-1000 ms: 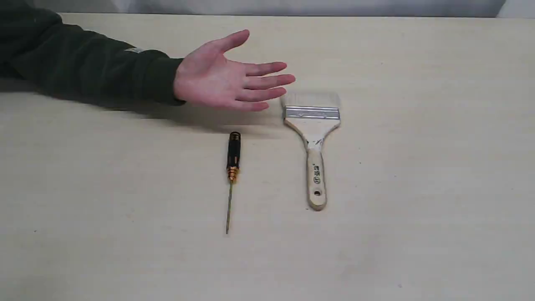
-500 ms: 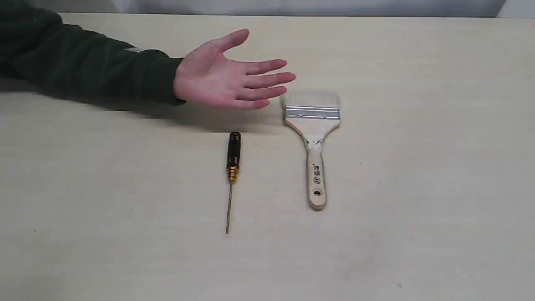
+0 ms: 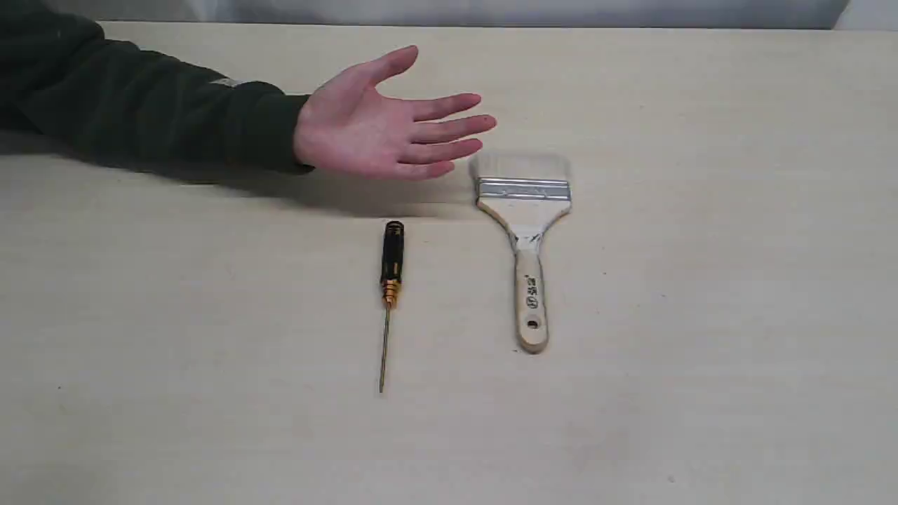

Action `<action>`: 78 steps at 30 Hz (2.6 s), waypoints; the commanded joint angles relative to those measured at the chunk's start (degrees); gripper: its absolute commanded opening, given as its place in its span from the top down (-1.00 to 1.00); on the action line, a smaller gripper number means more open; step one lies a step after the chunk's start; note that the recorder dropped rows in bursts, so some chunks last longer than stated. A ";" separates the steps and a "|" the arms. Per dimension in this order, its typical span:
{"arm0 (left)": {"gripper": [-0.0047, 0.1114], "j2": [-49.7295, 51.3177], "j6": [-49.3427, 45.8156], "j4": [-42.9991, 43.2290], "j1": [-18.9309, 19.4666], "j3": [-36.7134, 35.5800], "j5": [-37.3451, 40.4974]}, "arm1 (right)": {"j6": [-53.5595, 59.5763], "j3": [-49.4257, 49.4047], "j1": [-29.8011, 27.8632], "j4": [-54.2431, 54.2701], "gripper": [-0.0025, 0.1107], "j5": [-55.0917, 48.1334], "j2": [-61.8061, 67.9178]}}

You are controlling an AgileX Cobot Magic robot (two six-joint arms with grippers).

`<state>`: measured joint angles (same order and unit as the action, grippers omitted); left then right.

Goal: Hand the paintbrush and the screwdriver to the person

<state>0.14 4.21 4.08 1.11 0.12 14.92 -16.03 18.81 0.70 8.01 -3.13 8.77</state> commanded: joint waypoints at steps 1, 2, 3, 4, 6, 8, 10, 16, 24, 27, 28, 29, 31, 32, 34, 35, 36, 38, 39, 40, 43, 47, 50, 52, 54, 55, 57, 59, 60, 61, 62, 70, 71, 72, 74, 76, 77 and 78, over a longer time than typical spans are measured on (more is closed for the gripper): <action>0.92 -0.14 0.12 -0.10 -0.47 -0.12 -0.72 | 1.78 10.02 0.12 -1.36 0.43 -8.27 8.15; 0.92 -0.14 0.12 -0.10 -0.47 -0.12 -0.72 | 3.92 12.95 0.12 -1.36 0.43 -10.19 11.16; 0.92 -0.14 0.12 -0.10 -0.47 -0.12 -0.72 | 5.89 15.13 0.12 -1.36 0.43 -11.82 14.25; 0.92 -0.14 0.12 -0.10 -0.47 -0.12 -0.72 | 8.60 17.84 0.12 -0.93 0.43 -14.02 17.24; 0.92 -0.14 0.12 -0.10 -0.47 -0.12 -0.72 | 11.58 22.19 0.12 0.10 0.43 -17.78 22.45; 0.92 -0.14 0.12 -0.10 -0.47 -0.12 -0.72 | 17.62 26.11 0.12 4.07 0.43 -20.66 27.03; 0.92 -0.14 0.12 -0.10 -0.47 -0.12 -0.72 | 24.49 28.83 0.12 8.99 0.43 -21.84 30.93; 0.92 -0.14 0.12 -0.10 -0.47 -0.12 -0.72 | 35.03 34.08 0.12 14.04 0.43 -22.52 40.14; 0.92 -0.14 0.12 -0.21 -0.47 -0.12 -0.62 | 36.38 37.93 2.43 8.95 0.43 -23.02 50.14; 0.92 -0.14 0.12 -0.21 -0.47 -0.12 -0.62 | 31.10 38.29 6.57 2.16 0.43 -23.02 54.32; 0.92 -0.14 0.12 -0.21 -0.47 -0.12 -0.62 | 27.65 38.28 8.23 -1.36 0.43 -23.02 55.92; 0.92 -0.14 0.12 -0.21 -0.47 -0.12 -0.62 | 24.65 38.28 9.61 -5.17 0.43 -22.91 57.21; 0.92 -0.14 0.12 -0.21 -0.47 -0.12 -0.62 | 17.42 38.39 13.27 -13.22 0.43 -23.05 60.75; 0.92 -0.14 0.12 -0.21 -0.47 -0.12 -0.62 | 14.59 38.67 14.76 -16.62 0.43 -23.50 62.62; 0.92 -0.14 0.12 -0.21 -0.47 -0.12 -0.62 | 8.34 39.71 18.02 -24.17 0.43 -25.59 66.32; 0.92 -0.14 0.12 -0.21 -0.47 -0.12 -0.62 | 3.66 40.51 19.70 -28.61 0.43 -27.22 68.46; 0.92 -0.14 0.12 -0.21 -0.47 -0.12 -0.62 | -0.69 41.43 21.27 -32.85 0.43 -29.07 70.57; 0.92 -0.14 0.12 -0.21 -0.47 -0.12 -0.62 | -7.64 43.69 23.69 -39.32 0.43 -33.05 74.30; 0.92 -0.14 0.12 -0.21 -0.47 -0.12 -0.62 | -9.07 44.87 24.55 -40.19 0.43 -34.62 76.21; 0.92 -0.14 0.12 -0.21 -0.47 -0.12 -0.62 | -9.08 46.07 25.30 -40.05 0.42 -35.88 78.01; 0.92 -0.14 0.12 -0.21 -0.47 -0.12 -0.62 | -8.77 49.19 26.82 -37.38 0.35 -37.13 82.38; 0.92 -0.14 0.12 -0.21 -0.47 -0.12 -0.62 | -7.79 52.54 26.80 -30.06 0.11 -38.25 87.28; 0.92 -0.14 0.12 -0.11 -0.47 -0.12 -0.75 | -5.17 54.63 26.80 -26.21 0.01 -40.78 90.77; 0.92 -0.14 0.12 -0.11 -0.47 -0.12 -0.65 | -4.74 54.89 26.80 -25.14 0.01 -41.27 92.80; 0.92 -0.14 0.12 -0.11 -0.47 -0.12 -0.65 | -4.63 54.89 26.80 -24.76 0.01 -41.14 94.56; 0.92 -0.14 0.12 -0.11 -0.47 -0.12 -0.65 | -4.63 54.89 26.80 -24.06 0.01 -40.90 95.38; 0.92 -0.14 0.12 -0.11 -0.47 -0.12 -0.65 | -4.48 54.89 26.80 -22.40 0.01 -39.88 96.74; 0.92 -0.14 0.12 -0.11 -0.47 -0.12 -0.65 | -4.20 54.89 26.80 -20.83 0.01 -38.99 97.78; 0.92 -0.14 0.12 -0.11 -0.47 -0.12 -0.65 | -3.91 54.89 26.80 -20.10 0.01 -38.63 98.46; 0.92 -0.14 0.12 -0.11 -0.47 -0.12 -0.65 | -3.38 54.89 26.80 -19.12 0.01 -38.51 99.05; 0.92 -0.14 0.12 -0.11 -0.47 -0.12 -0.65 | -2.73 54.89 26.80 -18.16 0.01 -38.51 99.67; 0.92 -0.14 0.12 -0.11 -0.47 -0.12 -0.65 | -0.98 54.89 26.80 -12.89 0.01 -37.04 104.21; 0.92 -0.14 0.12 -0.11 -0.47 -0.12 -0.65 | -0.88 54.89 26.80 -12.76 0.01 -37.04 104.68; 0.92 -0.14 0.12 -0.11 -0.47 -0.12 -0.65 | -0.88 54.89 26.80 -12.76 0.01 -37.04 105.02; 0.92 -0.14 0.12 -0.11 -0.47 -0.12 -0.65 | -0.88 54.89 26.80 -12.76 0.01 -37.16 105.75; 0.92 -0.14 0.12 -0.11 -0.47 -0.12 -0.65 | -0.88 54.89 26.80 -12.45 -0.04 -37.16 106.21; 0.92 -0.14 0.12 -0.11 -0.47 -0.12 -0.65 | -0.88 54.89 26.80 -11.80 -0.09 -37.03 106.62; 0.92 -0.14 0.12 -0.21 -0.47 -0.12 -0.49 | -0.88 54.92 26.80 -11.47 -0.12 -37.03 107.04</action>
<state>0.14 4.21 4.08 1.11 0.12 14.92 -17.45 73.37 27.46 -4.24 -40.69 115.35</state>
